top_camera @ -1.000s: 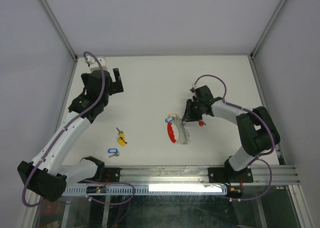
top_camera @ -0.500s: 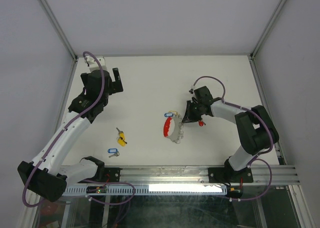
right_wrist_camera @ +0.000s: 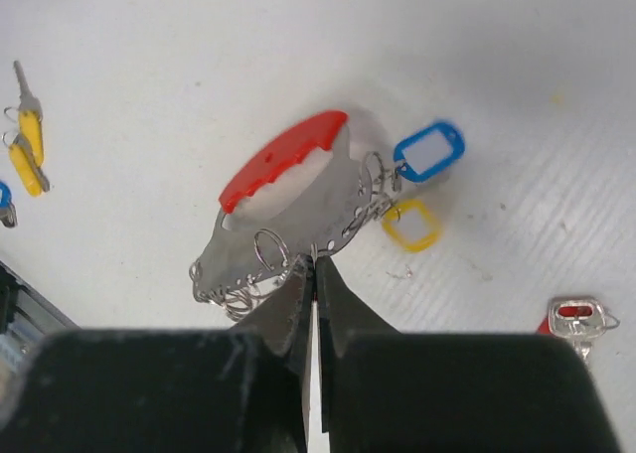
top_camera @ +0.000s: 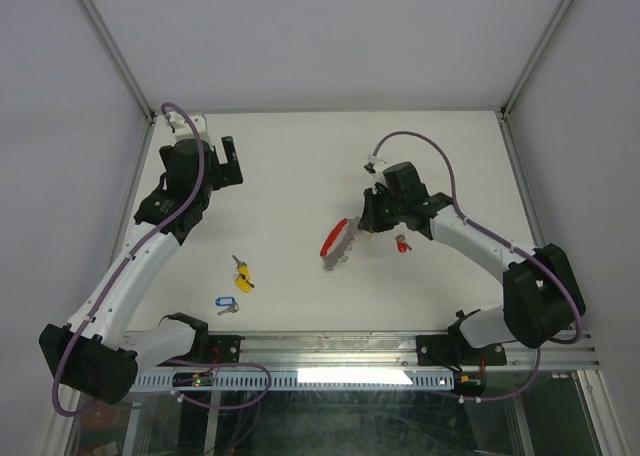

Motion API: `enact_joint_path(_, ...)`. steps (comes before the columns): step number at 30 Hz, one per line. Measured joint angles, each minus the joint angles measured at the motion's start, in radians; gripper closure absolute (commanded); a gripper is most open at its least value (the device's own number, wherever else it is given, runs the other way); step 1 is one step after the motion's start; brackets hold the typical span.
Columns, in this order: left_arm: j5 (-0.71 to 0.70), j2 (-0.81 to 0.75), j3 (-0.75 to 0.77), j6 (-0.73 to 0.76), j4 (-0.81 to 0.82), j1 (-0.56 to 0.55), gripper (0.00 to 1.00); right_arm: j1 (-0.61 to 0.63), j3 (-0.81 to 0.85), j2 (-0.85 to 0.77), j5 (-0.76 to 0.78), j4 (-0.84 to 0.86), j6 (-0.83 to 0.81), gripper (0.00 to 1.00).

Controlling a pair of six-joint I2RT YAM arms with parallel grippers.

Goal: Put the keys on the keyring

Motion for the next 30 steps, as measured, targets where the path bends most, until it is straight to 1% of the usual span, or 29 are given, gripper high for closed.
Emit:
enact_joint_path(4, 0.094, -0.003, -0.014, 0.016, 0.031, 0.022, 0.03, 0.117, 0.088, -0.042, 0.093, -0.065, -0.098, 1.00)
enact_joint_path(7, 0.167, -0.014, -0.018, 0.029, 0.050, 0.022, 0.04, 0.225, 0.187, -0.048, 0.224, -0.145, -0.182, 1.00)
enact_joint_path(9, 0.211, -0.027, -0.019, 0.034, 0.065, 0.021, 0.04, 0.270, 0.228, -0.058, 0.322, -0.178, -0.212, 1.00)
enact_joint_path(11, 0.257, -0.048, -0.024, 0.037, 0.085, 0.021, 0.04, 0.279, 0.259, -0.085, 0.389, -0.217, -0.231, 1.00)
enact_joint_path(13, 0.298, -0.067, -0.031, 0.038, 0.103, 0.021, 0.04, 0.279, 0.291, -0.113, 0.396, -0.253, -0.249, 1.00)
enact_joint_path(16, 0.360, -0.099, -0.044, 0.035, 0.127, 0.020, 0.03, 0.301, 0.332, -0.159, 0.446, -0.275, -0.260, 1.00)
enact_joint_path(20, 0.415, -0.153, -0.082, 0.026, 0.150, 0.015, 0.02, 0.321, 0.353, -0.219, 0.391, -0.293, -0.262, 1.00)
enact_joint_path(23, 0.446, -0.174, -0.097, 0.018, 0.152, 0.003, 0.02, 0.341, 0.372, -0.219, 0.433, -0.314, -0.268, 1.00)
enact_joint_path(27, 0.469, -0.187, -0.116, 0.000, 0.153, -0.027, 0.03, 0.334, 0.355, -0.211, 0.424, -0.319, -0.255, 1.00)
enact_joint_path(30, 0.487, -0.183, -0.124, -0.006, 0.153, -0.035, 0.04, 0.453, 0.355, -0.173, 0.461, -0.318, -0.266, 1.00)
